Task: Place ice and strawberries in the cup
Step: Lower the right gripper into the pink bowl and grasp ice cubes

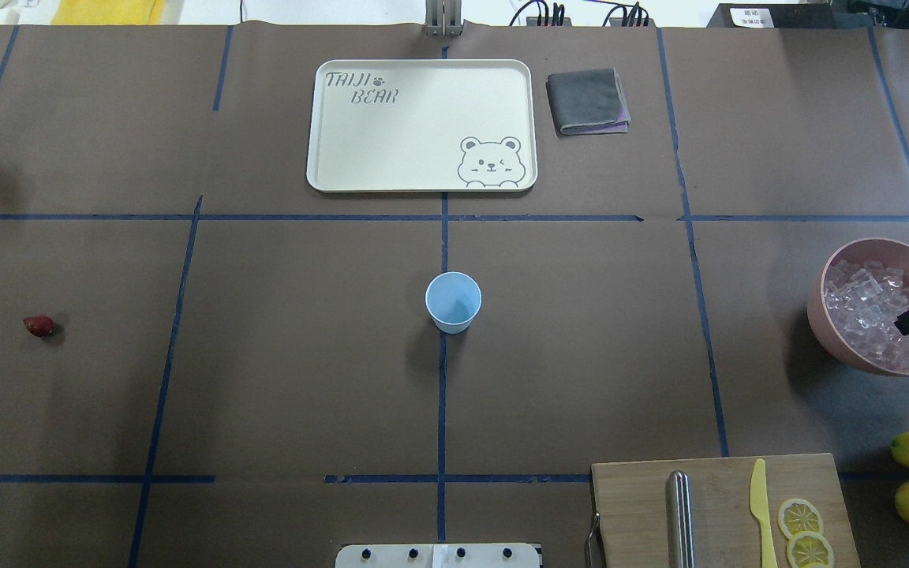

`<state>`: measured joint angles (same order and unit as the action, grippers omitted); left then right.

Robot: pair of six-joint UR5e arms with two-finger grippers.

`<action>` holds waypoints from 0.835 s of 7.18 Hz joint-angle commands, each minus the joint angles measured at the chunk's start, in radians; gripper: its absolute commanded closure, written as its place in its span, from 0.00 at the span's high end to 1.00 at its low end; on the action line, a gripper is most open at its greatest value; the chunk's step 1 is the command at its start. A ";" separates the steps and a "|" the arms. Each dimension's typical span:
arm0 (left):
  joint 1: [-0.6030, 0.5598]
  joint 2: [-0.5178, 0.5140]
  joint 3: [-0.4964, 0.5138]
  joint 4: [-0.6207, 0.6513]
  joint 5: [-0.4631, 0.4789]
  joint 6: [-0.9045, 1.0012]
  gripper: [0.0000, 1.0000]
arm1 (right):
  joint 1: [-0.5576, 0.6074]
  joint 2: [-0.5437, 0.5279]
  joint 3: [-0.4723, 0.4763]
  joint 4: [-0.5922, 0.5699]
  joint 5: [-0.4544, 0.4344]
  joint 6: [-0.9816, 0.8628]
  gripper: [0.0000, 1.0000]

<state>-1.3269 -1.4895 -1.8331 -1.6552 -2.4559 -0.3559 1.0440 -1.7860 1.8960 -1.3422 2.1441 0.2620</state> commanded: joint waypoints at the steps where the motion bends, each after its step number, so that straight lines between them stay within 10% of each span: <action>1: 0.000 0.000 -0.002 0.000 0.000 0.000 1.00 | -0.002 0.011 -0.011 0.000 -0.001 -0.001 0.68; 6: 0.000 -0.002 -0.002 0.000 0.000 0.000 1.00 | -0.013 0.013 -0.017 0.002 -0.001 0.000 0.68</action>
<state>-1.3269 -1.4909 -1.8346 -1.6552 -2.4559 -0.3552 1.0349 -1.7733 1.8811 -1.3408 2.1431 0.2619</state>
